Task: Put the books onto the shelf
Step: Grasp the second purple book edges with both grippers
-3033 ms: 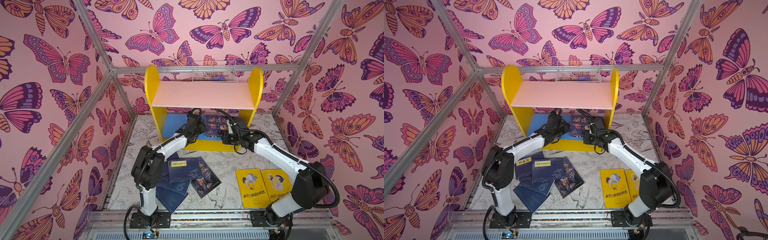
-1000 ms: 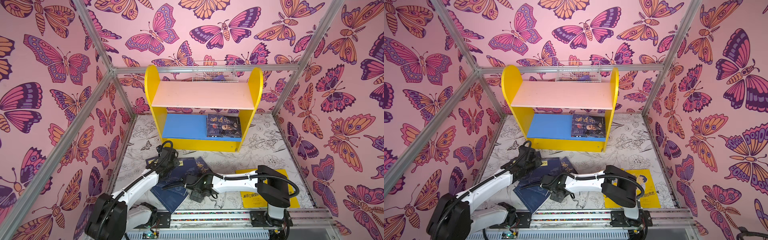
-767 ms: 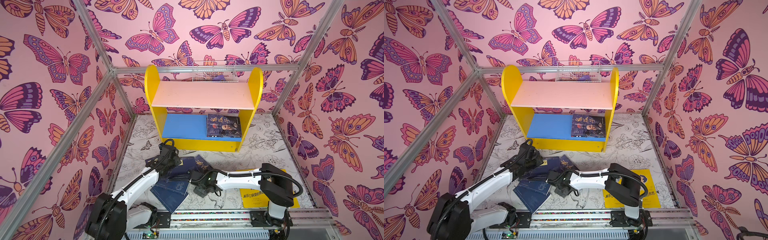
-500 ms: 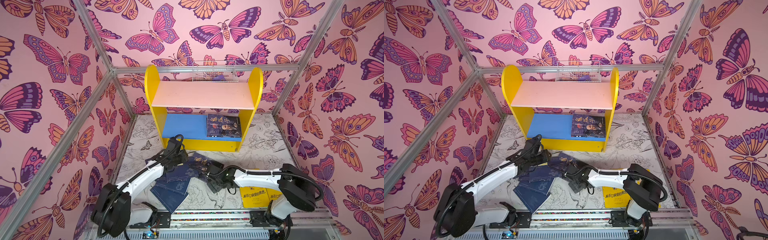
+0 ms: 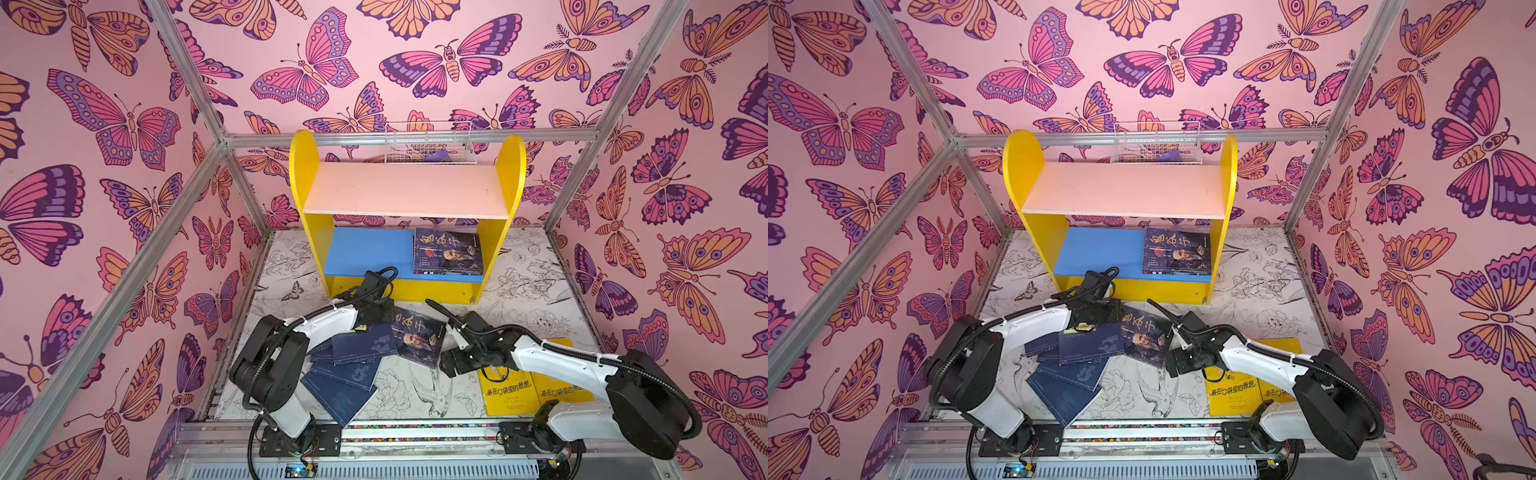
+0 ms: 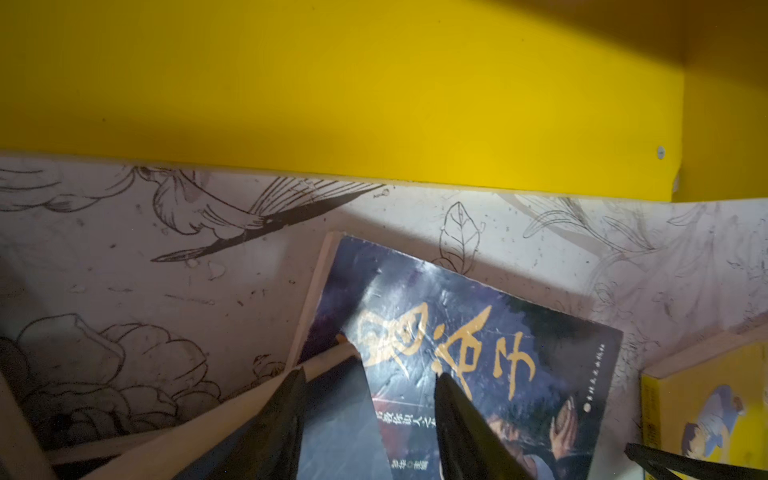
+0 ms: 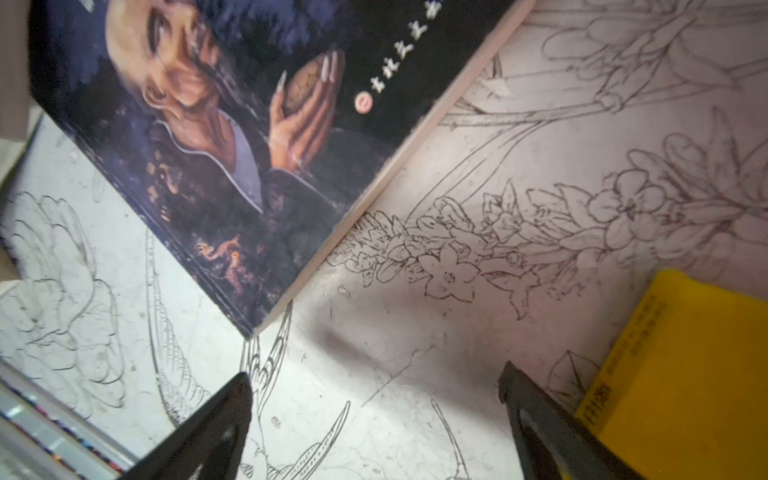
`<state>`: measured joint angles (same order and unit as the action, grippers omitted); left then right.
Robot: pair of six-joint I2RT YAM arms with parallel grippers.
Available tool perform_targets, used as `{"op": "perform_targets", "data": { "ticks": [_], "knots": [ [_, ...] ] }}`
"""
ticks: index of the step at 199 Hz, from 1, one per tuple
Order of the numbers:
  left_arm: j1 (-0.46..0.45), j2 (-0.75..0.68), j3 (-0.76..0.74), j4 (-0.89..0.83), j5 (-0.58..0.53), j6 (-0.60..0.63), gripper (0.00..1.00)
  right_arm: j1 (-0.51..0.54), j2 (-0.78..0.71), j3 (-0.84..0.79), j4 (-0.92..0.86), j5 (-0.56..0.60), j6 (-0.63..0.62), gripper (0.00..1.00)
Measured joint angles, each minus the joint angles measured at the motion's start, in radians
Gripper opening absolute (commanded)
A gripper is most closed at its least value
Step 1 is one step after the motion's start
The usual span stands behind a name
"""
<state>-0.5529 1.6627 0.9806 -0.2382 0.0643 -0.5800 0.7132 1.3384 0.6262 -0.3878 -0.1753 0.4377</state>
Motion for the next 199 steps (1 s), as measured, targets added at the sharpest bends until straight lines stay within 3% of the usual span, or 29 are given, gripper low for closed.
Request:
{"op": "perform_targets", "data": {
  "ticks": [40,80,127,199],
  "knots": [
    [0.001,0.048,0.018,-0.010,-0.023,0.019,0.48,-0.080,0.109,0.077,0.008,-0.154,0.007,0.87],
    [0.000,0.089,0.019,-0.028,-0.018,0.024,0.42,-0.091,0.255,0.198,0.043,-0.225,0.037,0.80],
    [0.000,0.099,0.018,-0.038,-0.015,0.014,0.26,-0.095,0.288,0.227,0.074,-0.216,0.102,0.71],
    [0.005,0.093,0.002,-0.010,0.000,-0.017,0.22,-0.091,0.166,0.205,0.116,-0.145,0.160,0.48]
  ]
}}
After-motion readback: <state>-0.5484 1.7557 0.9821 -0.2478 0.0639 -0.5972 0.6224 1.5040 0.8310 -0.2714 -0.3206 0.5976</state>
